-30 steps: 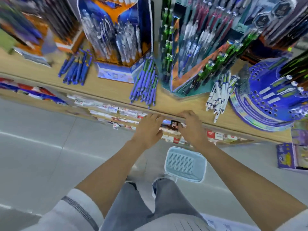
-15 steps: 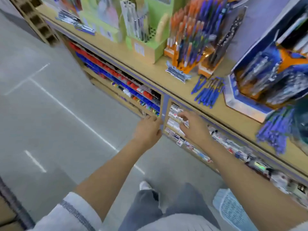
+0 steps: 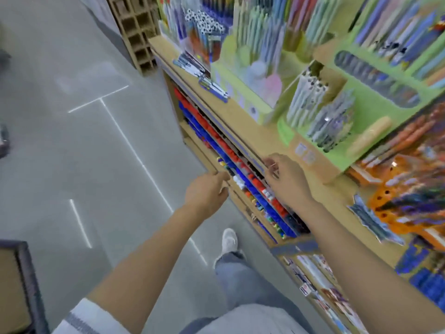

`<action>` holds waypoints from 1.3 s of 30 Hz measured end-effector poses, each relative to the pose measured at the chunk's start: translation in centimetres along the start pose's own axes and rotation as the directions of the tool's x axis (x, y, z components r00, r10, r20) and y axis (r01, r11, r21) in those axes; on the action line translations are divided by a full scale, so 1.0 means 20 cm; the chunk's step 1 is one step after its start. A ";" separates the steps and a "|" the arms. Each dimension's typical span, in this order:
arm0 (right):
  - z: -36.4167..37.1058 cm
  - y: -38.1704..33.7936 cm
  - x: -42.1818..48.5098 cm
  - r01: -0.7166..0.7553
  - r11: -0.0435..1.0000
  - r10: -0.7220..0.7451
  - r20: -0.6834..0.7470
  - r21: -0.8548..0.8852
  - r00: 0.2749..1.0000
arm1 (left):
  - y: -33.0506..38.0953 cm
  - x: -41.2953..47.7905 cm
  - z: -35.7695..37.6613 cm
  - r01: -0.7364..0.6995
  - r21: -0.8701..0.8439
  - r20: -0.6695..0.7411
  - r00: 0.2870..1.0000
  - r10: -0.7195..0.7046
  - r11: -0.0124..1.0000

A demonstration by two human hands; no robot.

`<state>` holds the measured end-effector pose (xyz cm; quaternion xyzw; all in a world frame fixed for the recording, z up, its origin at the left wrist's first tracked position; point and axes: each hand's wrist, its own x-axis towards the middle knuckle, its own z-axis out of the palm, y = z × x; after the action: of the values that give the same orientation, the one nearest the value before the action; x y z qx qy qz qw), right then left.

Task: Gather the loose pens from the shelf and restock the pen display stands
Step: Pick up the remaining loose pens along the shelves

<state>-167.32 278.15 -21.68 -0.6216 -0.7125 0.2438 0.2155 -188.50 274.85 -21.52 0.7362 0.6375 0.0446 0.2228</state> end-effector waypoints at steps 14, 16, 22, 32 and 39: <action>0.36 -0.33 1.36 0.102 0.987 -0.079 0.174 -0.127 0.982 | -0.66 1.22 -0.53 -0.087 0.058 0.043 0.996 0.084 0.995; 0.44 -0.35 1.48 0.052 0.989 -0.025 0.182 -0.142 0.983 | -0.77 1.37 -0.56 -0.131 0.090 0.097 0.988 0.122 0.987; 0.64 -0.43 1.67 -0.178 0.951 0.185 0.005 -0.252 0.983 | -1.07 1.75 -0.68 -0.351 0.119 0.251 0.916 0.314 0.929; 0.80 -0.59 1.79 -0.567 0.774 0.520 -0.230 -0.280 0.823 | -1.34 2.07 -0.80 -0.602 0.066 0.340 0.764 0.549 0.796; 0.81 -0.59 1.83 -0.560 0.791 0.508 -0.248 -0.244 0.825 | -1.38 2.14 -0.79 -0.613 -0.011 0.328 0.744 0.582 0.790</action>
<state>-191.38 311.86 -26.98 -0.8419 -0.5150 0.1276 0.0981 -211.42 322.65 -27.33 0.9087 0.3255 -0.0355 0.2590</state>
